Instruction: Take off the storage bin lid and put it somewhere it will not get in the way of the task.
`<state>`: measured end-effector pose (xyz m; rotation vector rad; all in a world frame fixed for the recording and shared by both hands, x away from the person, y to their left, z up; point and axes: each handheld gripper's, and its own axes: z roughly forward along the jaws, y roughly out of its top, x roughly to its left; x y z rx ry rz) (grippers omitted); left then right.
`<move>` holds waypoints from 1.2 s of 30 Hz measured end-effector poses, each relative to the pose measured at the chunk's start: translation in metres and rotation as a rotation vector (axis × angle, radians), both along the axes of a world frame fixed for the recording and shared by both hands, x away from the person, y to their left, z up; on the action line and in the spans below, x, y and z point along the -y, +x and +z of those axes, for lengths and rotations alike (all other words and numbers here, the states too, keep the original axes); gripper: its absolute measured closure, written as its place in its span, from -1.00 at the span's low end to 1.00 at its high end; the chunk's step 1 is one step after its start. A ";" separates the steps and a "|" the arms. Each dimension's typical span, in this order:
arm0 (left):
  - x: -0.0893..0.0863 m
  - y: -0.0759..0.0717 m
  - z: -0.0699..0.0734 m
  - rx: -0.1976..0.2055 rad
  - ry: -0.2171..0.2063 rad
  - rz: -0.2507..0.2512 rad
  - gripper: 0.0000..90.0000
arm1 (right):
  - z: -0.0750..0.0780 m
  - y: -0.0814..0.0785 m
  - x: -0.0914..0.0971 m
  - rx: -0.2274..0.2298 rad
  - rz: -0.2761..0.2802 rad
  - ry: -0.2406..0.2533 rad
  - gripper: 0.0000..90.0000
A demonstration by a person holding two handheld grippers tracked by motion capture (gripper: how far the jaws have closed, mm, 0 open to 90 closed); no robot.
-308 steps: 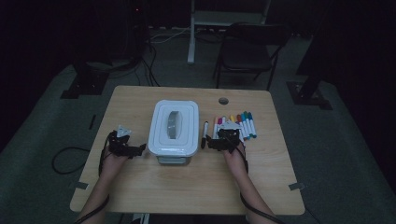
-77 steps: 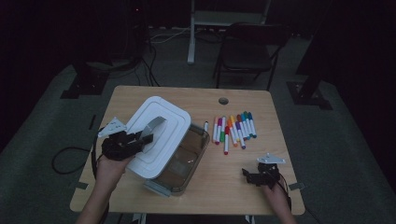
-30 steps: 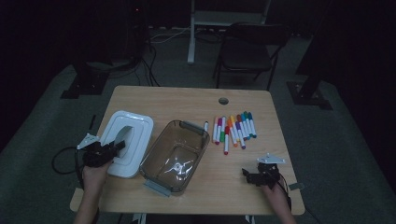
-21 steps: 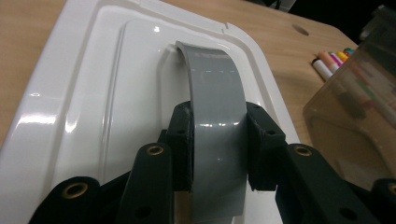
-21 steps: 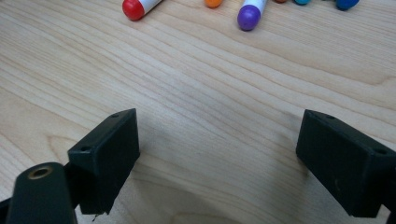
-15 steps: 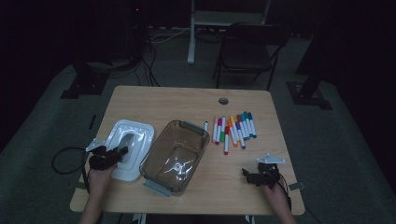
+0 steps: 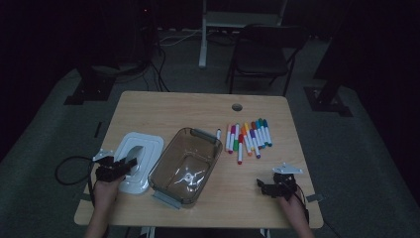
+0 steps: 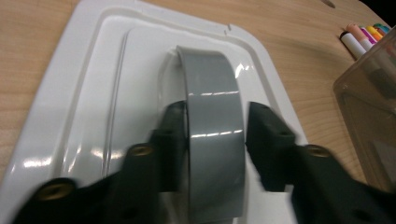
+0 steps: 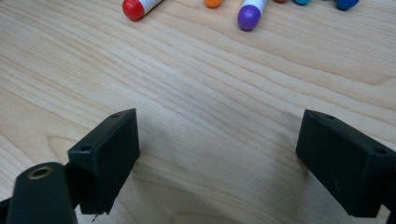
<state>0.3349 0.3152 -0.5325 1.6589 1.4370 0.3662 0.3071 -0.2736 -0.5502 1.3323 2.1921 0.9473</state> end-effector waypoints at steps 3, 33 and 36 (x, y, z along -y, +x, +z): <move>0.000 -0.002 0.008 0.020 0.052 0.008 0.02 | 0.000 0.000 0.000 0.001 0.000 0.000 -0.71; 0.042 -0.002 0.034 0.124 0.142 -0.180 -0.99 | 0.030 0.007 -0.050 0.041 0.083 0.128 -0.71; 0.051 -0.001 0.033 0.117 0.173 -0.212 -0.99 | 0.033 0.011 -0.064 0.042 0.105 0.151 -0.71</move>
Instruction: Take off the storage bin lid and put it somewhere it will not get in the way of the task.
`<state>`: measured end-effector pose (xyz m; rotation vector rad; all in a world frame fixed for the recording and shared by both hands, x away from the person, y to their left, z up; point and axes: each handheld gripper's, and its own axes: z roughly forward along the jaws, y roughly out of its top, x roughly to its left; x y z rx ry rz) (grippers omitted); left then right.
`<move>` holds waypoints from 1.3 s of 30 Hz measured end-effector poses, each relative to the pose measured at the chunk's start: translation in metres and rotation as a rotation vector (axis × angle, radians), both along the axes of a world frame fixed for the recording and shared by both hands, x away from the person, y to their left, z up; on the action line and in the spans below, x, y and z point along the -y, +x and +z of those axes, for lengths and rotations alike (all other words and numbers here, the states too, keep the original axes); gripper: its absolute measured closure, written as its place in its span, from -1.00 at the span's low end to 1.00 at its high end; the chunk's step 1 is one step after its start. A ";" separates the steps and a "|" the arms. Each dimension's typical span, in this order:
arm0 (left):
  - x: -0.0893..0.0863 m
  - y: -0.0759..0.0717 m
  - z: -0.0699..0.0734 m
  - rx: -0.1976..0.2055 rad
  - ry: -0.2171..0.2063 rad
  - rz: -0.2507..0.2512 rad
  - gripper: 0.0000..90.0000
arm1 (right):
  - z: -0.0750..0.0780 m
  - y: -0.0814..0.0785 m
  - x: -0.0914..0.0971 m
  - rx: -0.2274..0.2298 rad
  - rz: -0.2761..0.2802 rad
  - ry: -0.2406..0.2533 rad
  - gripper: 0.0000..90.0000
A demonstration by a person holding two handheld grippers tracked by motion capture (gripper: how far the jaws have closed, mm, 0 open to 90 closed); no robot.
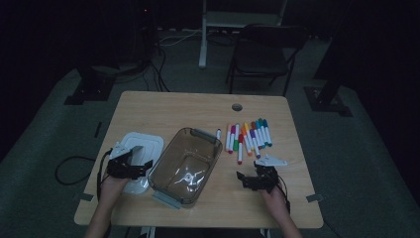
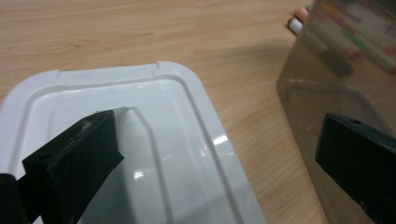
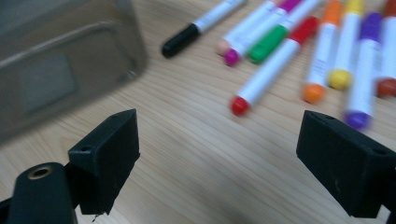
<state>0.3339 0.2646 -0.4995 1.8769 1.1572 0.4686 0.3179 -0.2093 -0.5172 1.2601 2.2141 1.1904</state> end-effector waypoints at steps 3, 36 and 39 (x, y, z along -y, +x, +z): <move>0.007 0.001 -0.003 -0.012 0.004 -0.025 -0.99 | 0.000 0.002 -0.016 0.000 0.029 -0.007 -0.71; 0.060 -0.036 -0.018 -0.055 -0.022 -0.168 -0.99 | 0.009 0.009 -0.046 0.042 0.130 0.009 -0.71; 0.068 -0.040 -0.019 -0.063 -0.026 -0.194 -0.99 | 0.009 0.012 -0.040 0.043 0.126 0.007 -0.71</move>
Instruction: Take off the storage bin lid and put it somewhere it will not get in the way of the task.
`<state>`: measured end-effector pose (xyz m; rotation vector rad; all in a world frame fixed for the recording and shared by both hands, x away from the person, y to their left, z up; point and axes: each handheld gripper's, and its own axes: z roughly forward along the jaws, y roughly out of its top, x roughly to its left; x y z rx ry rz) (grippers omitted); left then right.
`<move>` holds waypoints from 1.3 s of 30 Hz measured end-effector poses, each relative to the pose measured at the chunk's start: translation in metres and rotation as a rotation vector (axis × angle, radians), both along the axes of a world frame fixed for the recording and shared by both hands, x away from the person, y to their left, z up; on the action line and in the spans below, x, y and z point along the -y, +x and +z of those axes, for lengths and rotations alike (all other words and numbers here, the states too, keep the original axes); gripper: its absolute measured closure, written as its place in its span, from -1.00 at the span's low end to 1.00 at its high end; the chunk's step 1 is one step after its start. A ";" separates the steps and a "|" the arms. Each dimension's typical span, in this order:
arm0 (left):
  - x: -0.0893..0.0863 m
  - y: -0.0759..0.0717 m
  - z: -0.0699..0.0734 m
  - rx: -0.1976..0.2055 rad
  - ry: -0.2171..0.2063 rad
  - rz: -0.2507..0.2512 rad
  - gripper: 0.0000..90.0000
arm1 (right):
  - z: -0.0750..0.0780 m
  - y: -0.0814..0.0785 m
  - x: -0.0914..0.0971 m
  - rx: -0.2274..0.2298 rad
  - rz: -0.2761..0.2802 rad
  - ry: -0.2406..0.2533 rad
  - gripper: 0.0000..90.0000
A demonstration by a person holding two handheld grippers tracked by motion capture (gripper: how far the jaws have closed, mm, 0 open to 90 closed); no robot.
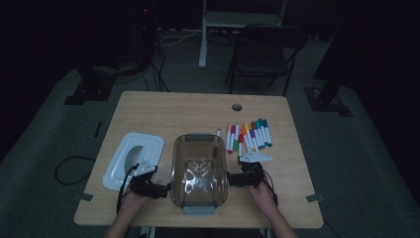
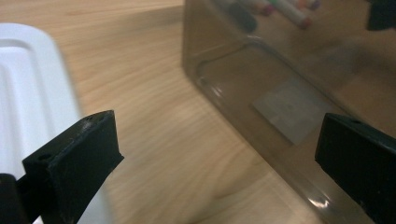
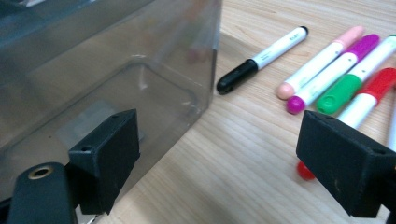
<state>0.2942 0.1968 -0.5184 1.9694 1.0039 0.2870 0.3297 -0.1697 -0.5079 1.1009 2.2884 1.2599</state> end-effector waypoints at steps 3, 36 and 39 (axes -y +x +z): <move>0.007 -0.003 0.001 0.002 0.009 -0.023 -0.99 | 0.000 0.005 0.005 -0.002 -0.005 -0.002 -0.71; 0.058 -0.008 -0.009 -0.005 0.066 -0.168 -0.99 | 0.007 -0.001 0.089 0.038 -0.209 -0.033 -0.67; 0.053 -0.007 -0.012 -0.017 0.086 -0.163 -0.99 | 0.006 0.000 0.096 0.035 -0.220 -0.042 -0.70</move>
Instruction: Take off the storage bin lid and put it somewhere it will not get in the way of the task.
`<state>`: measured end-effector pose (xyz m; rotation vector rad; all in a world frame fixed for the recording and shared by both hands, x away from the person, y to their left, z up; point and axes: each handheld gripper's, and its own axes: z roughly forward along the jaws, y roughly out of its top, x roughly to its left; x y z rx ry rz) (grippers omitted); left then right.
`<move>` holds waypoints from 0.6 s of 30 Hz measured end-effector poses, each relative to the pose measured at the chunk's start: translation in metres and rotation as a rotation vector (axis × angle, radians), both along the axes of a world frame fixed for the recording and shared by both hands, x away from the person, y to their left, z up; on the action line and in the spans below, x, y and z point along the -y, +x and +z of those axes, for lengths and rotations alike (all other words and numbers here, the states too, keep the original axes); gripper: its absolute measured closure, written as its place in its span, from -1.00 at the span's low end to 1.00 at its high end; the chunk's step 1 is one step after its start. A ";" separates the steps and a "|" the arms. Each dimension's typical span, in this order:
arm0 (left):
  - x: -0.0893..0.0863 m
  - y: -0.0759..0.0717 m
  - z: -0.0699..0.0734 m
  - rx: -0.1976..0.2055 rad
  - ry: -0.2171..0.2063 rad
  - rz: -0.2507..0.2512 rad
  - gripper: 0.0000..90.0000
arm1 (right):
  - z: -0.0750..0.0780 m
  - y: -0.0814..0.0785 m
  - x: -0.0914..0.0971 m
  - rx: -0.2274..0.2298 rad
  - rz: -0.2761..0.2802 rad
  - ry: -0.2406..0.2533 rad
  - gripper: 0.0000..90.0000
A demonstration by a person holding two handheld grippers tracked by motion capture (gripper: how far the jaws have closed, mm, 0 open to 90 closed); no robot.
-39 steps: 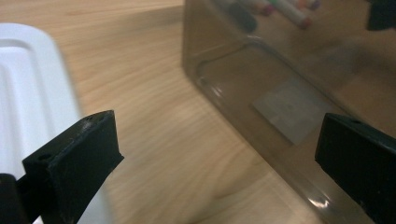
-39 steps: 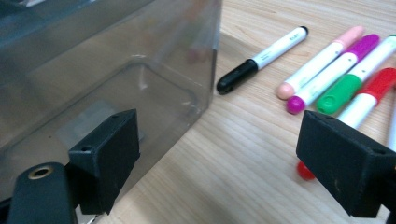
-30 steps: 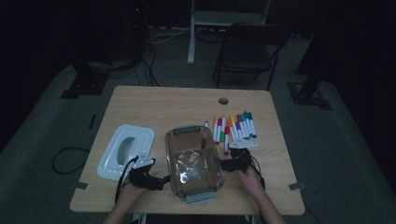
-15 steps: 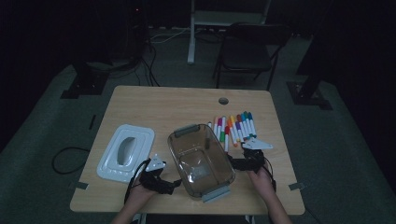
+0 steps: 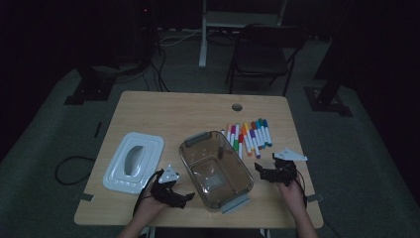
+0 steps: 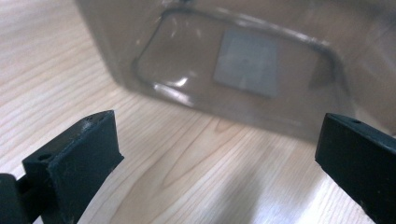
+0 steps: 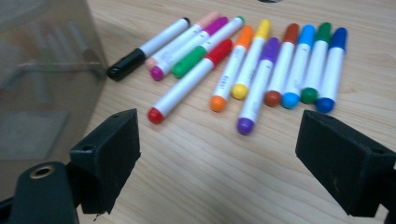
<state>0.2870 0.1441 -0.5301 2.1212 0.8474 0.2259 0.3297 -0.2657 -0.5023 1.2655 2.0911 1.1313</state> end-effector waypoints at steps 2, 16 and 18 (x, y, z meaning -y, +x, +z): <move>-0.003 0.000 -0.003 0.003 0.010 0.007 -0.99 | 0.000 0.000 0.005 -0.005 -0.003 0.004 -0.70; -0.011 0.006 -0.016 -0.026 0.071 0.072 -0.99 | -0.002 -0.007 0.013 0.052 -0.074 -0.093 -0.73; -0.009 0.005 -0.016 -0.010 0.101 0.067 -0.99 | -0.001 -0.007 0.016 0.034 -0.101 -0.100 -0.73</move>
